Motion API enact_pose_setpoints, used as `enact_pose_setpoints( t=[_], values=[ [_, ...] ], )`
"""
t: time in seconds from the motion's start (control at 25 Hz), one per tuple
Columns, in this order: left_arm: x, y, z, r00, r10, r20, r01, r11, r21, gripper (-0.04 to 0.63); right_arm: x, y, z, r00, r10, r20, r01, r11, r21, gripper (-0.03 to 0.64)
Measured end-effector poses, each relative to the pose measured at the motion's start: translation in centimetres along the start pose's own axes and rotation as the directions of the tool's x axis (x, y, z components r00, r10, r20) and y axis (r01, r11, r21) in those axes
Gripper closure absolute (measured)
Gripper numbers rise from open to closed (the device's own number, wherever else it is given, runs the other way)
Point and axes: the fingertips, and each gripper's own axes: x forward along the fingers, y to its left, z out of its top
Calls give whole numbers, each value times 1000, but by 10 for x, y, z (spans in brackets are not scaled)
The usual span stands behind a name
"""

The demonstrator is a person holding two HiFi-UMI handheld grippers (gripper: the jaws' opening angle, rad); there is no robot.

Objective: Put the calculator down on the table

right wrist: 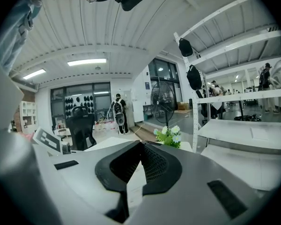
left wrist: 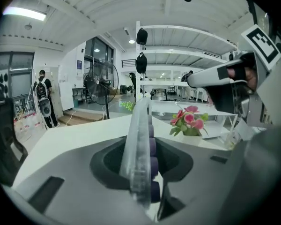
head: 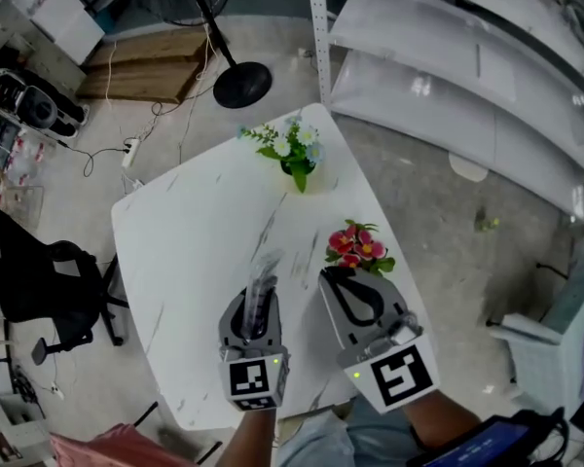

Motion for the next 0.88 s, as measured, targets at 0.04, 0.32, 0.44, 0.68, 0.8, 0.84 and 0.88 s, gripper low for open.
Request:
enact_pose_setpoints(
  t=[0.04,0.32,0.44,0.68,0.8,0.84,0.88],
  values=[
    [3,-1,-8,1000,-5,-12,4,1000,-5,463,0,1,-5,1000,1,-10,-1,1000,2,598],
    [14,-2,-47,997,-28,-72,25,999,-47,463,1,2,-30,998,-6,-68,7,1000,19,598],
    [20,-1,-56,995,-41,-86,35,997,-66,463,5,1,-39,997,-10,-82,12,1000,22,598],
    [25,-3,-69,993,-53,-109,46,997,-68,462,7,1,-47,995,-14,-97,17,999,29,598],
    [27,-5,-68,992,-64,-111,59,997,-48,460,8,-1,-48,994,-20,-103,24,999,36,598],
    [27,-5,-69,991,-64,-116,60,997,-39,457,8,-1,-48,994,-21,-103,25,999,37,598],
    [28,-4,-70,991,-60,-124,56,998,-33,453,9,0,-48,995,-20,-102,24,999,36,598]
  ],
)
